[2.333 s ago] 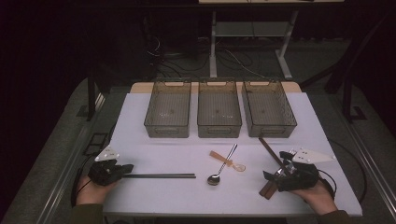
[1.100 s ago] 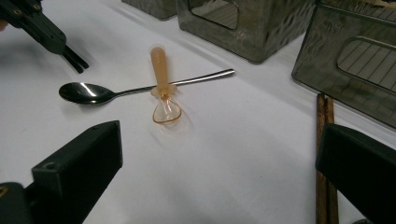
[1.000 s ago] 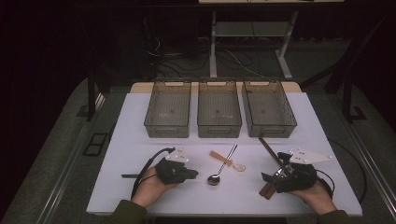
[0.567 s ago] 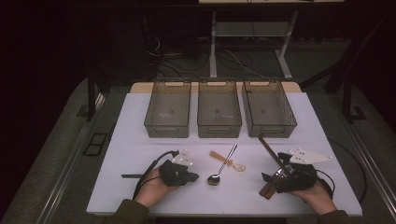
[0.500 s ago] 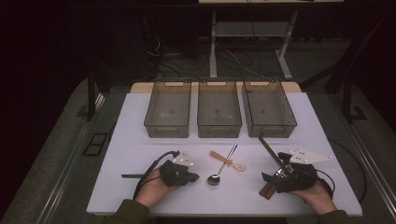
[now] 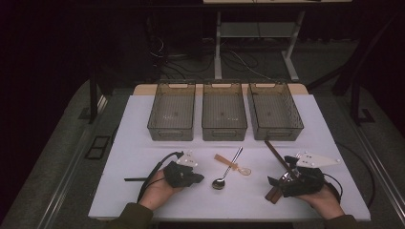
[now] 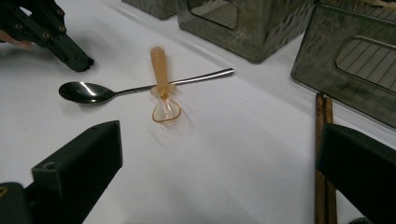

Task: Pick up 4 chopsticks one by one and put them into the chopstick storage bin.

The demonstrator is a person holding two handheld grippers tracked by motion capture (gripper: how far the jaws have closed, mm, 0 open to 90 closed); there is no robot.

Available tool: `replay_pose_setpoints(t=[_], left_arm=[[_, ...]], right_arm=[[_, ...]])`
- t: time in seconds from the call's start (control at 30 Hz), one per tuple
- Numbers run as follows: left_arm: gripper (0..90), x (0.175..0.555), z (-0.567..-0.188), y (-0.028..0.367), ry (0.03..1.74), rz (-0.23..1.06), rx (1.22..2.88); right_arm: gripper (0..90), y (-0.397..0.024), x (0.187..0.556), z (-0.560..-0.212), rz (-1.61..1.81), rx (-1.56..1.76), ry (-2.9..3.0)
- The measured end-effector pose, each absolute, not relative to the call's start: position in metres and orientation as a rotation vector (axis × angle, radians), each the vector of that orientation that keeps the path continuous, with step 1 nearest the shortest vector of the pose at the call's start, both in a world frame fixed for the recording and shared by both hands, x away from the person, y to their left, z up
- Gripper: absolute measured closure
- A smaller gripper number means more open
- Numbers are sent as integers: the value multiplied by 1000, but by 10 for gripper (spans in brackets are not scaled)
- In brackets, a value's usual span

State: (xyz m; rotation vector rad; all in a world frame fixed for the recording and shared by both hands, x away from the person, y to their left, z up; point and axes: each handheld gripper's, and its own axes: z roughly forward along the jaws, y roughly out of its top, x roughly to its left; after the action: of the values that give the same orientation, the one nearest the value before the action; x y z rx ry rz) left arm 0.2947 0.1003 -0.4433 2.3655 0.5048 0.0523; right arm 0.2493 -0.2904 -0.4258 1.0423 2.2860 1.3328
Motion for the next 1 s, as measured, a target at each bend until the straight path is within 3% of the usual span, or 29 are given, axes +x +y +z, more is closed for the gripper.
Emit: replay_pose_setpoints(t=[1.0], left_arm=[[898,316,-443,101,574,114,2360]], right_arm=[[3,-291,249,-427,1335,1038,2283]])
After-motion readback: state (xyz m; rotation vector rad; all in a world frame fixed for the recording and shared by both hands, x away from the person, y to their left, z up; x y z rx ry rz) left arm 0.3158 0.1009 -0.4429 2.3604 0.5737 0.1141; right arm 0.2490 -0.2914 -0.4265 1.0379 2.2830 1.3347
